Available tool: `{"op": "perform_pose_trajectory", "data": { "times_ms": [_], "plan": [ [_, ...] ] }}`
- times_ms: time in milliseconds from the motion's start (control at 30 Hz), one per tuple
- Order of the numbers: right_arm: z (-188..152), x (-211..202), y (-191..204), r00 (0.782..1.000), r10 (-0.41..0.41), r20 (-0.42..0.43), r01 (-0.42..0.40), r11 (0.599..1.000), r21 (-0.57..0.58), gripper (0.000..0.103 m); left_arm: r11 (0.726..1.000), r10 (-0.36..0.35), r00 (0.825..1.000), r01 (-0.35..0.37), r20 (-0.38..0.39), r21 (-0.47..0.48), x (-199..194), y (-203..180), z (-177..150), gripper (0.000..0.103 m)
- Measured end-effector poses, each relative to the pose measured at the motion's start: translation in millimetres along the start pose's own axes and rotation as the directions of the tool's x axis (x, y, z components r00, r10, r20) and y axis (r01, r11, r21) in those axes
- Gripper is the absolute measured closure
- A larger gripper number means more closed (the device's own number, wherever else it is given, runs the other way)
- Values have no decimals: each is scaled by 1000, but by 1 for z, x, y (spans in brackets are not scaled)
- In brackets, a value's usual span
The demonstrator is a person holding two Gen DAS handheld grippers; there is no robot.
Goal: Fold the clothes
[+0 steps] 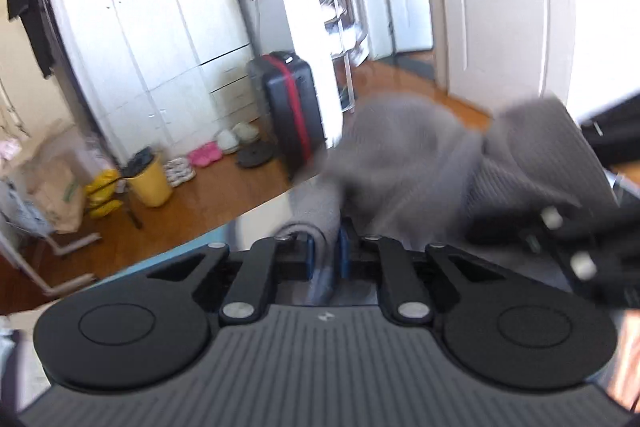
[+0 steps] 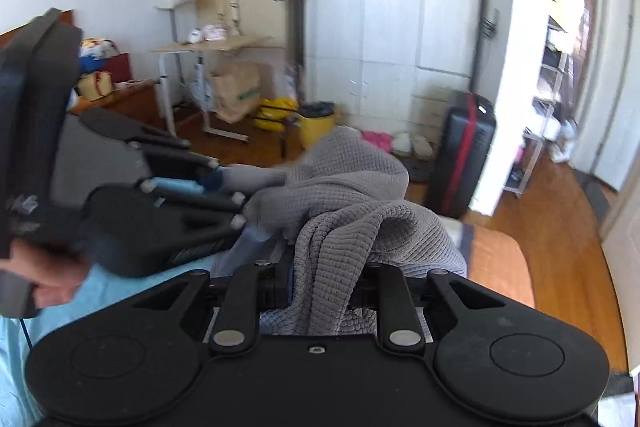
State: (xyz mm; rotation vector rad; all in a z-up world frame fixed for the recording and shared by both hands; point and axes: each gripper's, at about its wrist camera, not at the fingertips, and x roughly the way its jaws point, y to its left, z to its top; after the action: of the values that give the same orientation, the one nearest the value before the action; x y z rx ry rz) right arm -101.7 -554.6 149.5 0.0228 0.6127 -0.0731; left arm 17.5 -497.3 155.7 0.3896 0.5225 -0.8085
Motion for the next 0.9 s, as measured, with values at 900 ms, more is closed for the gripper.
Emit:
{"op": "perform_pose_trajectory", "data": {
  "times_ms": [900],
  "plan": [
    [-132,65,-161,982,-126,-138,187,669,720,40,998,46,978,-52,-205,-25,111,-23,-106,86]
  ]
}}
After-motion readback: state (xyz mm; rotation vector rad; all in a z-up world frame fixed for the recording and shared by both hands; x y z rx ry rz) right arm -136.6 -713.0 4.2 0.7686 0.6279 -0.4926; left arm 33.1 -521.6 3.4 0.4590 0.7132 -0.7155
